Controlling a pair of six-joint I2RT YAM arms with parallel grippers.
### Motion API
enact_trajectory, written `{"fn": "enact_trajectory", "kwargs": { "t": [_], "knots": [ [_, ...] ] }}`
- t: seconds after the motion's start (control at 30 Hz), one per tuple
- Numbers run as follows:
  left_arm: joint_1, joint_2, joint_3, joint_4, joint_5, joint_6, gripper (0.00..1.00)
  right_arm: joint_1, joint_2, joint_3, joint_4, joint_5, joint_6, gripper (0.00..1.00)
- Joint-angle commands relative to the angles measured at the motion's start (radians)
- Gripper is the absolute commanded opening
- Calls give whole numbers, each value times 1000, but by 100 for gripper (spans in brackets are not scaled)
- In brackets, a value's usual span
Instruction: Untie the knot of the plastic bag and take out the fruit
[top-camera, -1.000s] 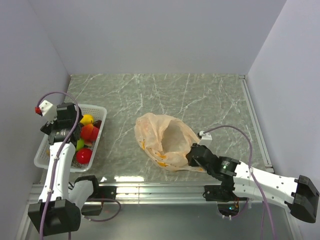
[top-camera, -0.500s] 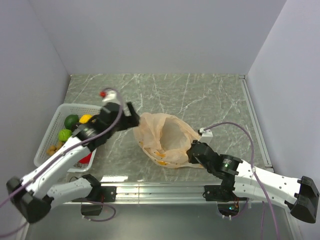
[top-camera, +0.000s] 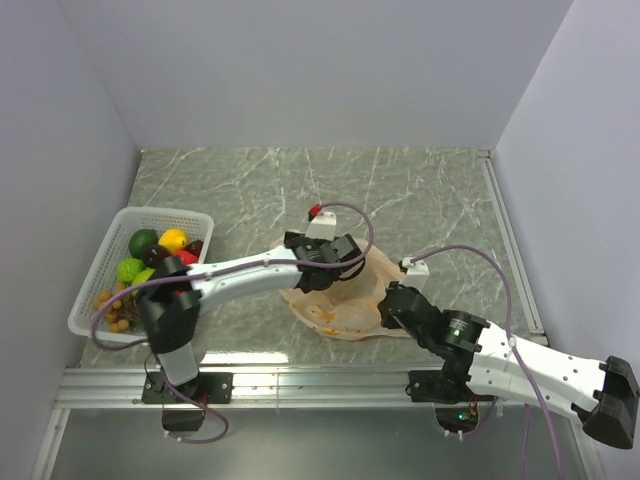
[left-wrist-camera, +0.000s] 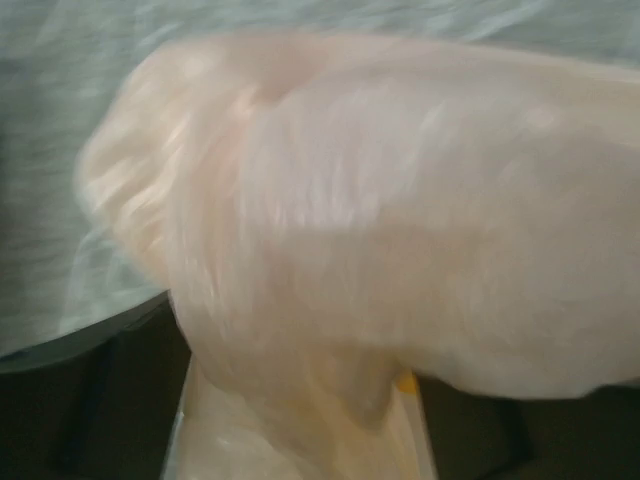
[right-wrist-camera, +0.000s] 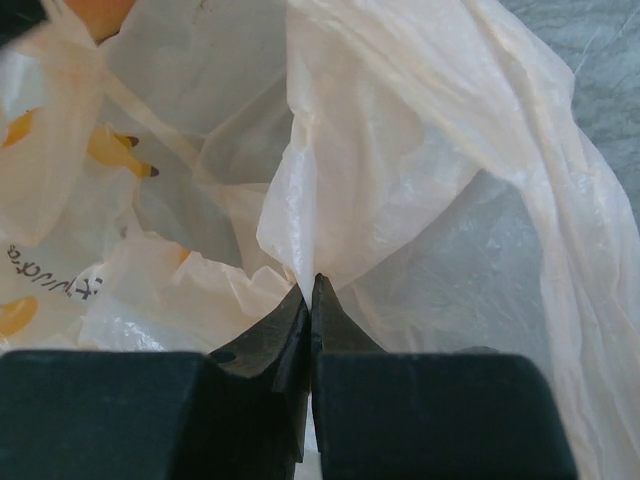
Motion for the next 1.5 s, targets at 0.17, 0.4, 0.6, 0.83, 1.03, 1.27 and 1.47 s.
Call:
{"fn": "enact_trajectory", "kwargs": {
  "t": [0.17,0.4,0.6,0.83,1.03,1.27,1.47],
  "knots": [
    [104,-66,-52,-268,-289,-161,27,4,-70,20,-19,42,58,5],
    [155,-394,-281,176,157,134,1,6,-79,59,-10,-4,-20,11],
    [144,-384,-325,302,349,105,1,6,-163,168,68,-128,-189,38],
    [-112,-200,134,83,115,128,1,6,-53,205,47,-42,-199,36],
    [-58,-225,-82,155,297,-18,1,4,-73,115,93,-59,-157,36],
    [-33,-212,-314,328,460,-84,1,6,-27,75,122,-45,-151,41],
    [-32,-199,-413,399,454,-115,0,4,64,60,222,-88,-192,53]
  ]
}}
